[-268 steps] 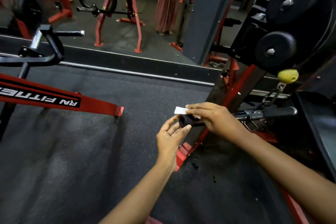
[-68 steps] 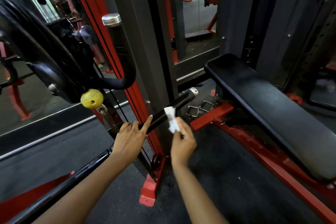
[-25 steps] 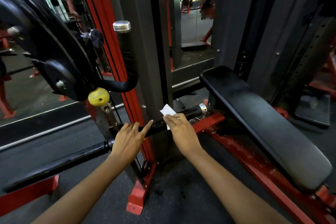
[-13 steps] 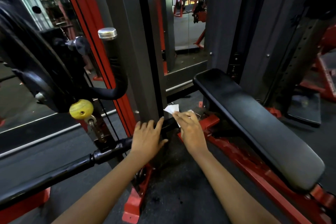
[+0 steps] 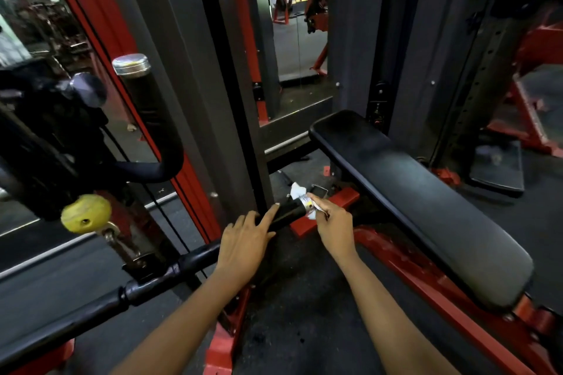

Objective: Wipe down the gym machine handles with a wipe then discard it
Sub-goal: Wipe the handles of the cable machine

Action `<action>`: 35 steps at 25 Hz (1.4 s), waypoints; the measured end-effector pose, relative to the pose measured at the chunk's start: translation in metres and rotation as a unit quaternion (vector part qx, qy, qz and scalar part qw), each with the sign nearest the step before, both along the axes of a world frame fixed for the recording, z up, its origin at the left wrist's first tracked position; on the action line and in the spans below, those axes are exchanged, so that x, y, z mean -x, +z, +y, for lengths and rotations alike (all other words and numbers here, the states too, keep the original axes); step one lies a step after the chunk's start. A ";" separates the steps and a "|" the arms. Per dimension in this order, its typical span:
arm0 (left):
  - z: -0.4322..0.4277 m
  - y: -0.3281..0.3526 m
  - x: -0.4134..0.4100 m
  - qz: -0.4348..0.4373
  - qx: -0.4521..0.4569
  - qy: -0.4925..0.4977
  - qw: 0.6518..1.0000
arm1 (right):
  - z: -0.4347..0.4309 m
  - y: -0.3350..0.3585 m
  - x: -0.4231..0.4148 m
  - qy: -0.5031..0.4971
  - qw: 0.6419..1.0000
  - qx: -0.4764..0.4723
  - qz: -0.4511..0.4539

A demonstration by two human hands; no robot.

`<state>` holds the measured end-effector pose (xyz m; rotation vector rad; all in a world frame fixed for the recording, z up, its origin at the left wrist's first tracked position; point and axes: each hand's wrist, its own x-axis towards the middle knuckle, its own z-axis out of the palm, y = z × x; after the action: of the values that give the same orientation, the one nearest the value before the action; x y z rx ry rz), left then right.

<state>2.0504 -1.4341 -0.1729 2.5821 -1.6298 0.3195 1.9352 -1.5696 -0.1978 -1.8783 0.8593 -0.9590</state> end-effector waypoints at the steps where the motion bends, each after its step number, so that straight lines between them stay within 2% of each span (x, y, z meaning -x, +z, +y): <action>1: 0.000 0.001 0.000 0.003 0.006 0.000 1.000 | 0.004 0.000 0.001 -0.004 0.999 -0.035 -0.020; 3: 0.000 0.003 -0.001 0.005 0.010 -0.002 1.000 | 0.014 0.001 0.004 -0.026 0.994 -0.074 -0.071; 5: -0.001 0.005 0.000 0.009 0.006 0.000 1.000 | 0.018 0.005 0.007 -0.028 0.992 -0.065 -0.101; 8: 0.000 0.002 0.002 0.016 0.007 -0.008 1.000 | 0.010 0.015 0.005 0.012 0.996 -0.034 -0.084; 10: 0.001 0.003 0.002 0.022 0.011 -0.006 1.000 | 0.007 0.017 0.004 0.034 0.995 -0.053 -0.071; 13: 0.003 0.002 -0.001 0.023 0.001 0.001 1.000 | 0.018 0.007 0.009 0.013 0.995 -0.087 -0.056; 18: 0.008 0.002 -0.001 0.016 -0.011 -0.004 1.000 | 0.031 0.015 0.005 0.012 0.997 -0.034 -0.064; 22: 0.013 0.002 0.003 0.020 -0.014 -0.005 1.000 | 0.026 0.020 0.005 0.015 0.995 -0.099 -0.025; 25: 0.017 0.010 0.003 0.061 -0.006 -0.003 0.998 | 0.024 0.028 0.018 0.018 0.991 -0.123 -0.042; 27: 0.023 0.022 0.003 0.114 0.027 -0.005 0.993 | 0.023 0.044 0.017 0.026 0.985 -0.148 -0.080; 30: 0.041 0.054 0.000 0.178 0.142 -0.006 0.974 | 0.024 0.073 0.000 0.082 0.966 -0.207 -0.128; 35: 0.068 0.099 -0.021 0.161 0.358 0.058 0.918 | 0.028 0.094 -0.057 0.208 0.921 -0.266 -0.192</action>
<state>2.0713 -1.3661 -0.0736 2.0274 -0.9949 0.3824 1.9918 -1.5413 -0.1038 -1.2689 0.3979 -0.7002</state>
